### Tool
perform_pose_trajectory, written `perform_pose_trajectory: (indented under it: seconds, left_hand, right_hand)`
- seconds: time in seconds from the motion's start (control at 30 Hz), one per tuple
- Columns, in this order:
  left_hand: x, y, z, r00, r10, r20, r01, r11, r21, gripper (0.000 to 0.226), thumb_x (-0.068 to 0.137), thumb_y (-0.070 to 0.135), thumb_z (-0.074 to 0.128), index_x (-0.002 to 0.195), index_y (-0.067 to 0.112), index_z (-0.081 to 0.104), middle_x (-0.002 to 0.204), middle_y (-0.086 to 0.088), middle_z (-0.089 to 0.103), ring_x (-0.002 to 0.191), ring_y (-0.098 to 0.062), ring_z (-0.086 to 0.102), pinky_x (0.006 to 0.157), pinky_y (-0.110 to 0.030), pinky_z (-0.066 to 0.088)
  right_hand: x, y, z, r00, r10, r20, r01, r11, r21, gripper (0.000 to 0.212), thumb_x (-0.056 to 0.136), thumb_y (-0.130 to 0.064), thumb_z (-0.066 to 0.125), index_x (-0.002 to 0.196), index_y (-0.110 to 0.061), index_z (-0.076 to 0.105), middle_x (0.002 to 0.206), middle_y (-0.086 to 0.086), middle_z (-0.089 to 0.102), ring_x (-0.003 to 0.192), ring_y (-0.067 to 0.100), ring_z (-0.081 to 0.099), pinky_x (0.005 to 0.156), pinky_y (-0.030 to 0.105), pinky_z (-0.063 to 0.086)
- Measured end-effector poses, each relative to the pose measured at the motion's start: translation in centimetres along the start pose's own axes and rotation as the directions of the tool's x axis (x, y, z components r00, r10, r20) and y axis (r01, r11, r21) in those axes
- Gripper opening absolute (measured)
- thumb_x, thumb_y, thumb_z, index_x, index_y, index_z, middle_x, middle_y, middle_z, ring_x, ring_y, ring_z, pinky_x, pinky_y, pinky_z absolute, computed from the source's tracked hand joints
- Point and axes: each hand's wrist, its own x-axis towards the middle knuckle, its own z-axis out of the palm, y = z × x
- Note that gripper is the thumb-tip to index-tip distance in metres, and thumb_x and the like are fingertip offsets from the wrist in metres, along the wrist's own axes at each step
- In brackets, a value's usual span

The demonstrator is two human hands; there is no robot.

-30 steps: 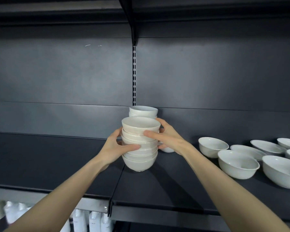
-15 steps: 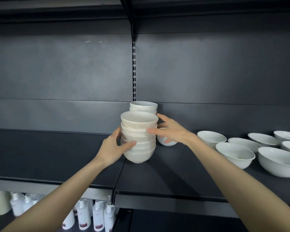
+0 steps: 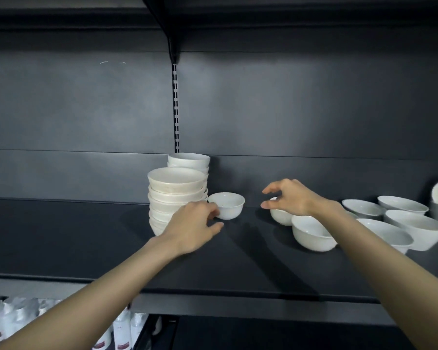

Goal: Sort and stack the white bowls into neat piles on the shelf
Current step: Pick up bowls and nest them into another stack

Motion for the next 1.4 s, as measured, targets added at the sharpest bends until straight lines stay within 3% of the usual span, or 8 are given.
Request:
perform_pose_trajectory:
  seconds: [0.13,0.23,0.33,0.57,0.87,1.03,1.2,1.4]
  left_hand:
    - [3.3,1.7,2.5,0.999,-0.039,-0.002,0.039,0.999,0.003,0.036,0.089,0.031,0.061,0.121,0.016,0.061,0.121,-0.003,0.062,0.109,-0.022,0.059,0.093,-0.032,0.046]
    - [5.5,2.2,5.0,0.995,-0.098,0.013,0.097,0.994,0.042,0.04,0.09,0.034,0.06,0.127,0.017,0.057,0.13,-0.003,0.057,0.117,-0.024,0.054,0.096,-0.032,0.042]
    - [7.3,2.3,7.5,0.986,-0.165,0.018,0.164,0.985,0.049,0.043,0.09,0.034,0.06,0.129,0.017,0.054,0.133,-0.003,0.054,0.122,-0.025,0.049,0.098,-0.036,0.042]
    - [10.2,2.2,11.2,0.968,-0.251,-0.005,0.25,0.96,0.13,0.053,0.093,0.032,0.056,0.14,0.013,0.041,0.144,-0.005,0.042,0.133,-0.026,0.034,0.103,-0.039,0.038]
    - [11.9,0.9,12.9,0.955,-0.294,-0.039,0.295,0.923,0.246,0.034,0.096,0.03,0.051,0.123,0.011,0.056,0.12,-0.01,0.061,0.112,-0.029,0.054,0.087,-0.039,0.047]
    - [12.3,-0.2,12.9,0.952,-0.291,-0.094,0.302,0.945,0.127,0.019,0.094,0.021,0.049,0.1,0.011,0.064,0.1,-0.012,0.068,0.095,-0.035,0.058,0.078,-0.042,0.048]
    - [12.8,0.3,12.1,0.966,-0.13,-0.224,0.124,0.992,-0.038,0.015,0.092,0.017,0.059,0.099,0.009,0.07,0.098,-0.008,0.073,0.094,-0.034,0.063,0.08,-0.041,0.048]
    - [14.1,2.0,10.9,0.945,-0.049,-0.324,-0.045,0.96,-0.275,0.008,0.086,0.011,0.069,0.09,0.009,0.075,0.082,0.001,0.074,0.077,-0.014,0.066,0.078,-0.028,0.051]
  right_hand:
    - [0.5,3.5,-1.5,1.0,0.004,-0.031,-0.005,1.0,-0.022,0.047,0.084,-0.033,0.071,0.126,-0.014,0.06,0.131,0.005,0.06,0.118,0.021,0.056,0.097,0.027,0.043]
    - [1.2,6.3,-2.2,1.0,0.006,-0.027,-0.007,1.0,-0.029,0.047,0.083,-0.034,0.072,0.125,-0.016,0.06,0.132,0.006,0.059,0.12,0.021,0.055,0.079,0.018,0.05]
    - [2.2,9.2,-2.5,0.999,0.034,-0.01,-0.034,0.999,-0.009,0.047,0.082,-0.035,0.073,0.124,-0.016,0.061,0.131,0.009,0.058,0.12,0.023,0.055,0.091,0.032,0.051]
    - [4.4,13.6,-2.3,0.998,0.032,0.057,-0.035,0.999,0.037,0.052,0.08,-0.036,0.075,0.124,-0.012,0.061,0.126,0.008,0.061,0.12,0.021,0.054,0.098,0.028,0.042]
    - [6.8,15.1,-1.0,0.972,0.117,0.203,-0.137,0.986,0.09,0.091,0.072,-0.047,0.079,0.146,-0.018,0.036,0.142,0.005,0.045,0.128,0.02,0.046,0.093,0.023,0.035]
    - [7.6,15.2,-0.6,0.967,0.132,0.217,-0.155,0.984,0.09,0.098,0.066,-0.047,0.083,0.146,-0.016,0.034,0.137,0.001,0.048,0.124,0.018,0.047,0.096,0.024,0.036]
    - [7.7,15.0,-0.7,0.958,0.14,0.249,-0.171,0.98,0.104,0.102,0.066,-0.044,0.084,0.147,-0.011,0.031,0.14,0.003,0.049,0.126,0.019,0.048,0.104,0.029,0.038]
    - [8.0,14.2,-0.4,0.95,0.153,0.272,-0.191,0.974,0.119,0.108,0.065,-0.043,0.085,0.149,-0.009,0.026,0.138,0.004,0.05,0.121,0.019,0.051,0.098,0.026,0.041]
